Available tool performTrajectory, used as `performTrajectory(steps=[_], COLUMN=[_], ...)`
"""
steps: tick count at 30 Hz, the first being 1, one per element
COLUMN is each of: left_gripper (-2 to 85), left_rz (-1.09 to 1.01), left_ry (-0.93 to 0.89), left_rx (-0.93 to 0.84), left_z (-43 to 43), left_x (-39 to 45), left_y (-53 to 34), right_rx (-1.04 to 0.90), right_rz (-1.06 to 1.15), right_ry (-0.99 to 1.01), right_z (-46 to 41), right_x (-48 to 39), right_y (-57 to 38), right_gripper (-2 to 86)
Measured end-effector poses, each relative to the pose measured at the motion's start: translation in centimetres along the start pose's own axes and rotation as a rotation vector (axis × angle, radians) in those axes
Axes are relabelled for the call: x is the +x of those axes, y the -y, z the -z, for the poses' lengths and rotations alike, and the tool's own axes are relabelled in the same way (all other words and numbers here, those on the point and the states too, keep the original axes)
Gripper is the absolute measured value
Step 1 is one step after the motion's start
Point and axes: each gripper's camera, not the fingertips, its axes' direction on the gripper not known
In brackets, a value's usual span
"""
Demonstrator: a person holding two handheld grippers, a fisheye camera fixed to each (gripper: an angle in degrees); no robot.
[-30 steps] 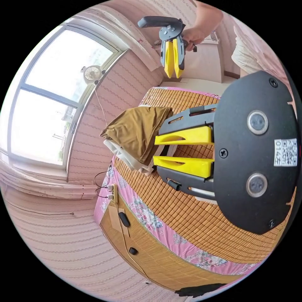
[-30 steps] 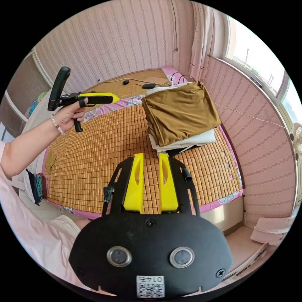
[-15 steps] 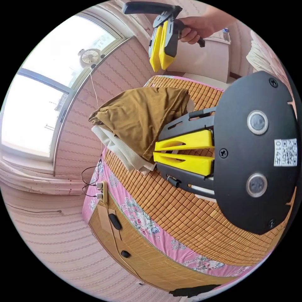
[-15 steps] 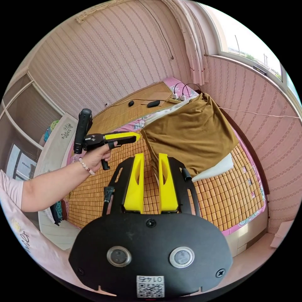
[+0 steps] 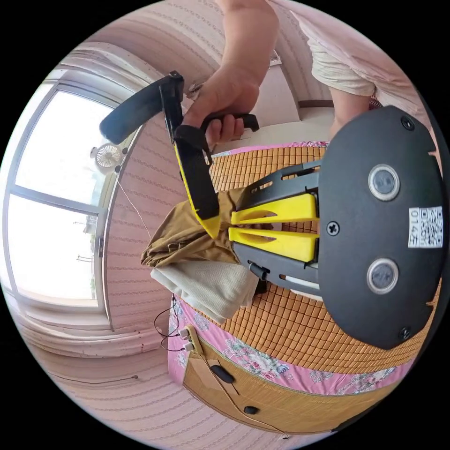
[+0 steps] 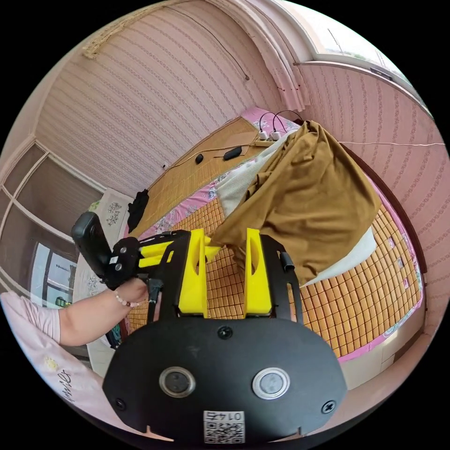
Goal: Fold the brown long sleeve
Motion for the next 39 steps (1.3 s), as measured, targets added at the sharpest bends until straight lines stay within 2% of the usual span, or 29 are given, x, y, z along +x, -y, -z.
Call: performTrajectory(steps=[2, 4, 9, 13, 17, 19, 23, 25, 32, 35, 39], left_gripper=[-0.9, -0.7, 2.2, 6.8, 10.0, 9.9, 4.3, 0.8, -0.9, -1.0, -1.0], left_rz=[-0.024, -0.017, 0.018, 0.159, 0.270, 0.300, 0.330, 0.318, 0.199, 0.207, 0.263], left_ry=[0.019, 0.009, 0.135, 0.253, 0.198, 0.101, -0.066, -0.110, -0.113, -0.122, -0.140], left_rx=[-0.006, -0.040, -0.058, -0.069, -0.048, -0.077, -0.150, -0.133, 0.029, 0.168, 0.395], left_z=[-0.2, -0.5, 0.8, 1.5, 0.9, -0.2, -0.1, 3.0, 16.6, 25.1, 39.7], left_x=[0.9, 0.8, -0.5, -4.6, -8.6, -10.3, -10.9, -9.9, -2.5, 0.8, 4.6], left_y=[0.1, 0.1, -0.4, -0.8, -0.5, 0.7, 2.0, 1.7, 0.5, -1.4, -8.2], right_rx=[-0.033, -0.057, -0.047, -0.039, -0.027, -0.025, 0.022, 0.072, 0.255, 0.344, 0.441], right_rz=[-0.043, -0.090, -0.123, -0.134, -0.122, -0.114, -0.070, -0.032, 0.037, 0.064, 0.147], right_ry=[0.005, 0.004, -0.033, -0.027, -0.042, -0.043, -0.036, -0.028, -0.006, 0.050, 0.094], right_z=[-0.7, -0.8, 0.5, 1.6, 3.6, 4.7, 8.3, 10.9, 23.2, 28.6, 34.3], right_x=[1.5, 3.0, 6.2, 7.9, 9.2, 9.5, 9.5, 9.1, 7.4, 5.6, 1.0], right_y=[0.5, 0.6, -0.2, -0.8, -1.5, -1.7, -2.3, -2.8, -6.4, -8.1, -10.9], right_gripper=[10.2, 2.4, 0.6, 0.4, 0.3, 0.2, 0.2, 0.2, 0.1, 0.1, 0.1])
